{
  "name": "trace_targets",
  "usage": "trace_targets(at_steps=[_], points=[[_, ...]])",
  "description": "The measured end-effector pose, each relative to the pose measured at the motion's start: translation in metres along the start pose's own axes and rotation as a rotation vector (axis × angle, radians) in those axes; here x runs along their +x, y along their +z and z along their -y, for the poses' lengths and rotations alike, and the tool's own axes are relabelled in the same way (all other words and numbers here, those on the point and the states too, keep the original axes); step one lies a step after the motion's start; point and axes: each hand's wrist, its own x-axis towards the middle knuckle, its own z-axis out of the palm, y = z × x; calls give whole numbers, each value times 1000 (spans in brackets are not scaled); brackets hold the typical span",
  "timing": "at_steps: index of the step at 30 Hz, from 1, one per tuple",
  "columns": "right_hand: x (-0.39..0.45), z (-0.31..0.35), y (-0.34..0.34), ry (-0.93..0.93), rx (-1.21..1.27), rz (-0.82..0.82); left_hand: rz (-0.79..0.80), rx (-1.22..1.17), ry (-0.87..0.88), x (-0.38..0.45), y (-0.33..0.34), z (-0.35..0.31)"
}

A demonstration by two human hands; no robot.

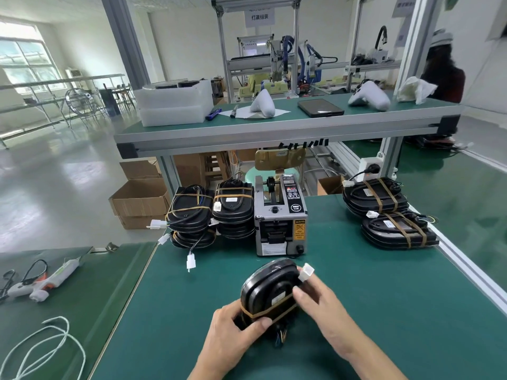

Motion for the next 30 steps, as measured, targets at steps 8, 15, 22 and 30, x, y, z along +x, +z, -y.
trace_targets(at_steps=[8,15,22,30], points=[[18,8,1,-85,-73,75,-9,-62,-19,2,1,5],[36,43,-17,-170,-447,183,27,-94,-19,1,-1,-8],[53,62,-20,-295,-1290,298,72,-110,-13,2,-2,-7],[45,46,-2,-379,-1374,312,52,-80,22,1,-2,-8]])
